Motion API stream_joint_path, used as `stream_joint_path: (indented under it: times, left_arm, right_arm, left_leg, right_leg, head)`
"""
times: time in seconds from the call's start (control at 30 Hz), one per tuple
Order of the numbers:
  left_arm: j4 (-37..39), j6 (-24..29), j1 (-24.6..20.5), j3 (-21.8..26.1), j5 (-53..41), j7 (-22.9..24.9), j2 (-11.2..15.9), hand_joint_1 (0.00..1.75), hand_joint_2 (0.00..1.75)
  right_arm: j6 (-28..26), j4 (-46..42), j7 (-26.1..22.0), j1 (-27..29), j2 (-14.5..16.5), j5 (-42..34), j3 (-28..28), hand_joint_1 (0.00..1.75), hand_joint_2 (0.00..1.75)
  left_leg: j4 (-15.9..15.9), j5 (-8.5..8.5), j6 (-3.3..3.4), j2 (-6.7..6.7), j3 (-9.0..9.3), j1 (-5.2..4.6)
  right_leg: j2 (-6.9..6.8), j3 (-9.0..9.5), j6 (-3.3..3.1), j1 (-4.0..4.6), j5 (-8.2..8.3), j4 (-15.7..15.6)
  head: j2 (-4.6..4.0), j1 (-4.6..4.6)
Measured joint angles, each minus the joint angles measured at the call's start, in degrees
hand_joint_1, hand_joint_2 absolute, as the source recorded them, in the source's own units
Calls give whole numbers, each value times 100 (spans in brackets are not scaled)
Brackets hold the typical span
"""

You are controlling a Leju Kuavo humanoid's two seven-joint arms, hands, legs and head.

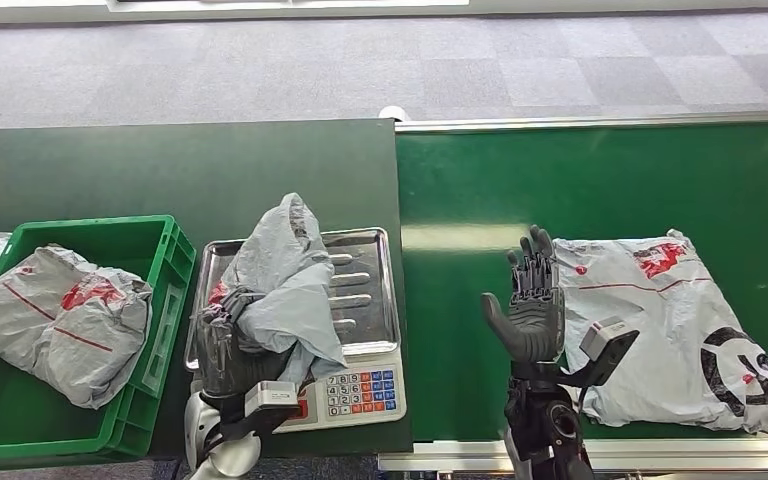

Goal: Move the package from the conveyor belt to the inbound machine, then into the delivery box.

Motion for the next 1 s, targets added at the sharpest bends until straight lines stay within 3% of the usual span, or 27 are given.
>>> stream_joint_path:
  times: [0.33,0.67,1.0]
  left_arm:
    - [-1972,0,37,629,-729,-3,-231,175,0]
    - [-3750,-1,-269,1483,-1544,-3,-208,175,0]
    - [-4483,-2,-695,2605,-1941,-3,46,175,0]
  right_arm:
    - [-155,32,-58,-2,-30,-184,119,0,175]
    - [-187,75,-94,-36,-80,-261,154,0,175]
    - [-198,-108,-71,174,-138,-293,132,0,175]
  left_leg:
    - [0,0,0,0,-4,0]
    - [-1,0,0,0,-4,0]
    - [-1,0,0,1,-3,1]
  right_leg:
    - [0,-4,0,1,0,0]
    - [0,-4,0,1,0,1]
    - [0,-5,0,1,-1,1]
  head:
    - [0,0]
    - [0,-1]
    - [0,-1]
